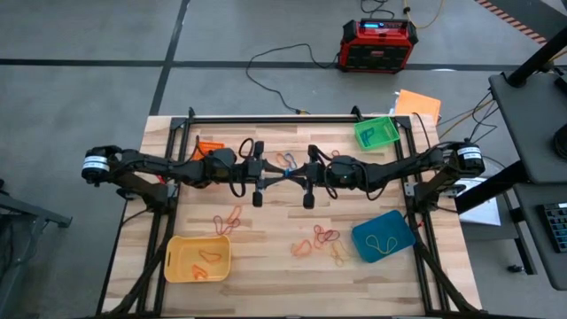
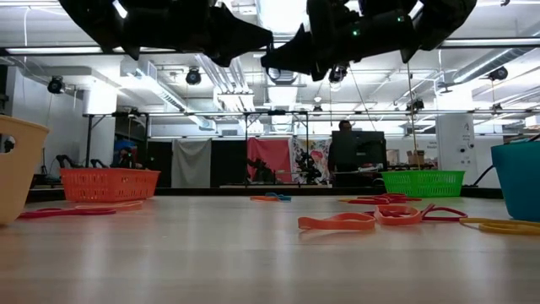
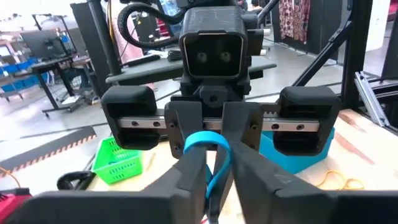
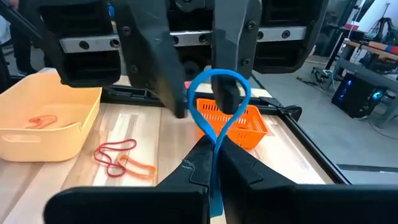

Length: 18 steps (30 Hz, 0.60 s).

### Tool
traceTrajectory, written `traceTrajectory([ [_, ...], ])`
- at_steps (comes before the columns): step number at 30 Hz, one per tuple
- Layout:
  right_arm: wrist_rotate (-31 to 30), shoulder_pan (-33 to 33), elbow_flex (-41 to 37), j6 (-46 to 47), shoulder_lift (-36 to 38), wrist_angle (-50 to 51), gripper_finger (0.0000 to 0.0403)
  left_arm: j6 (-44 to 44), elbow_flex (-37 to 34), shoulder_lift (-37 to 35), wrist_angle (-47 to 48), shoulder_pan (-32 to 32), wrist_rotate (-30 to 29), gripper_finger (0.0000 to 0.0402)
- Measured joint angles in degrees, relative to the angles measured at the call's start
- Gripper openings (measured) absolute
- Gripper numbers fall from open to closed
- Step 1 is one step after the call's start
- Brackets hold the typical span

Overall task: Sort rubber bands into baskets
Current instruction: Put the blue rubber band into the green bin

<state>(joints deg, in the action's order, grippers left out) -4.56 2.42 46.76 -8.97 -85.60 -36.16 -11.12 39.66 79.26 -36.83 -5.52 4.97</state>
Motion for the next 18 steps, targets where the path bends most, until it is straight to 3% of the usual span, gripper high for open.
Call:
traceTrajectory([
  [4, -0.2, 1.1, 0.0, 1.8, 0.7, 2.6, 0.0009, 0.5, 0.0, -0.4, 1.7, 0.0, -3.1, 0.0126],
  [8, -5.9, 3.0, 1.7, 3.9, 2.3, 13.3, 0.0009, 0.6, 0.0, -0.7, 4.2, 0.0, -4.9, 0.0174],
  [14, -20.5, 9.0, 14.8, 9.5, 2.5, 51.9, 0.0009, 0.7, 0.0, -0.8, 8.2, 0.0, -14.6, 0.021],
  [18, -24.0, 18.1, 25.3, 16.9, 0.0, 77.9, 0.0009, 0.7, 0.0, -1.0, 9.0, 0.0, -17.6, 0.0214],
])
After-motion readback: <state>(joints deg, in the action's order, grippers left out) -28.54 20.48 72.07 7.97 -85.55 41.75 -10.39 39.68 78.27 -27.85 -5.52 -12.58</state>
